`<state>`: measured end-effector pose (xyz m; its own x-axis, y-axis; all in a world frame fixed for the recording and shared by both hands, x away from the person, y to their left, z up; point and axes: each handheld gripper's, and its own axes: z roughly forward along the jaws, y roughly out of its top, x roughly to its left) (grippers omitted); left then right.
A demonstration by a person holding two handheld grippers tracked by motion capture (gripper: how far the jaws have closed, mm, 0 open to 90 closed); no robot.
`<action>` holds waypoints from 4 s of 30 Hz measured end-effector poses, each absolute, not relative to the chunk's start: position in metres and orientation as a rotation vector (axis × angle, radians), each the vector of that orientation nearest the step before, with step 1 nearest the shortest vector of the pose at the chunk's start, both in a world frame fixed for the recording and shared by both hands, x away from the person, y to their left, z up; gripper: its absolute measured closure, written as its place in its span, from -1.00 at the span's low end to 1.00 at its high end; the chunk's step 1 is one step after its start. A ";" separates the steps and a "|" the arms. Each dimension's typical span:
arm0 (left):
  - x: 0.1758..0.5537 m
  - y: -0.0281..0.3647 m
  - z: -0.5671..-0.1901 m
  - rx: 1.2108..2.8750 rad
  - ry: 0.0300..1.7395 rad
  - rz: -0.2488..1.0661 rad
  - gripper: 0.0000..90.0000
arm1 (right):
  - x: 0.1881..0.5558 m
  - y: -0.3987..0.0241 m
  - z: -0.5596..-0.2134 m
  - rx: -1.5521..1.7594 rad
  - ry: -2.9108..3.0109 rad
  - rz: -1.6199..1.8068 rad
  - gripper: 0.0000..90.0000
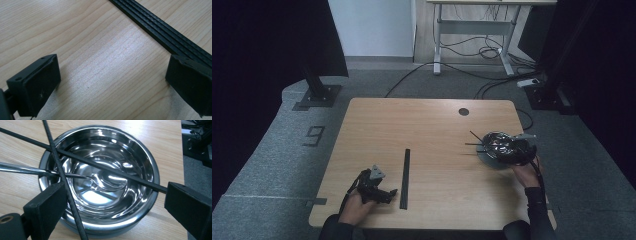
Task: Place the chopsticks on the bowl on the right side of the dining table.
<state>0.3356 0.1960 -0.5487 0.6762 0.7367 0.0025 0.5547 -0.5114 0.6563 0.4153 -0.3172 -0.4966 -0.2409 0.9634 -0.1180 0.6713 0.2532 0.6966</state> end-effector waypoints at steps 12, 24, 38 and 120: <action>0.336 0.196 -0.549 2.254 0.989 0.374 -1.00 | 0.415 -0.328 -0.497 1.497 1.985 0.682 -0.87; 0.336 0.196 -0.549 2.254 0.989 0.373 -1.00 | 0.414 -0.346 -0.496 1.538 1.947 0.677 -0.85; 0.336 0.196 -0.549 2.254 0.989 0.373 -1.00 | 0.417 -0.355 -0.499 1.548 1.920 0.639 -0.84; 0.335 0.195 -0.549 2.253 0.992 0.375 -1.00 | 0.416 -0.305 -0.511 1.299 2.088 0.846 0.25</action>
<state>0.3353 0.1954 -0.5487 0.6744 0.7383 0.0030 0.5555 -0.5102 0.6566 0.4165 -0.3054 -0.5106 -0.3940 0.9122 -0.1121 0.5773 0.3405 0.7422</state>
